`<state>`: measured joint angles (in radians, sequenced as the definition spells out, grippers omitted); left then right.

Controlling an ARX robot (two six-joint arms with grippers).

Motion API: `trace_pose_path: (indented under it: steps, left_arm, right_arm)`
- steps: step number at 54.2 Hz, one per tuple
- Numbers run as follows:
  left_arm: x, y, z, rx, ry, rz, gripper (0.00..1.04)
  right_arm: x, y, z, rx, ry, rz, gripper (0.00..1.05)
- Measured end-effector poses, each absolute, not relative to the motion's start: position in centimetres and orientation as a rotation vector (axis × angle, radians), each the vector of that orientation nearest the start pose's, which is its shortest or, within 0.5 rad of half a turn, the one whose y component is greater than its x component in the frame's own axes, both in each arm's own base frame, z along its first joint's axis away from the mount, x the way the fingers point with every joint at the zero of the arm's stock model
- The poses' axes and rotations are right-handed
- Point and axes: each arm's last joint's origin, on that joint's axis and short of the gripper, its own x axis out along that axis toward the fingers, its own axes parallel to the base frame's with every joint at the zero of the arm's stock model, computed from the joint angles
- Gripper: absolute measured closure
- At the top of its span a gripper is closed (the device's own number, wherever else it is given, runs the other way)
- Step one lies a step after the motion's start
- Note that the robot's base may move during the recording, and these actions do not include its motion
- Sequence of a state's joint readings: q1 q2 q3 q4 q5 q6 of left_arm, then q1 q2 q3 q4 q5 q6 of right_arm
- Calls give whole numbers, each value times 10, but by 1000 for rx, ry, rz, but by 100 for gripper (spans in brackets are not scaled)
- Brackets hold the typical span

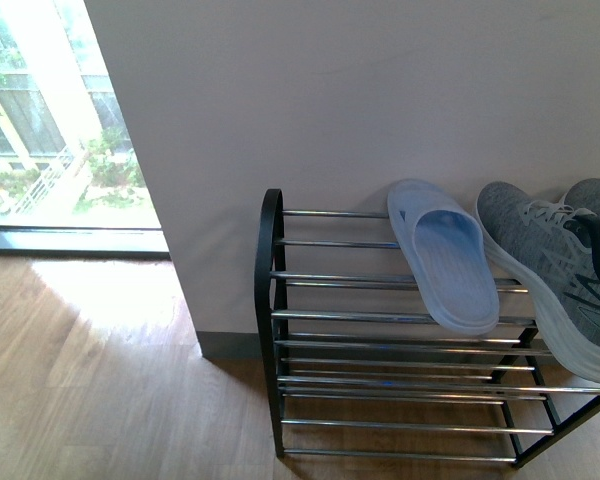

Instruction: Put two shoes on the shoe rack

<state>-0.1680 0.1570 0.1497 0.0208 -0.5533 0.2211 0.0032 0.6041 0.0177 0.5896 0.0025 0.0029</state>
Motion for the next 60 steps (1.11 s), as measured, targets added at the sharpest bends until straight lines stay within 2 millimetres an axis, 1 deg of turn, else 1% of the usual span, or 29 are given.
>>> trace_pose_path:
  steps: [15,60]
  left_arm:
    - [98,-1,204,214,30,385,103]
    - [98,-1,204,214,30,385,103]
  right_arm:
    - [125,0,172,3,-15,1,103]
    - [108,0,172,3,-18,1,103]
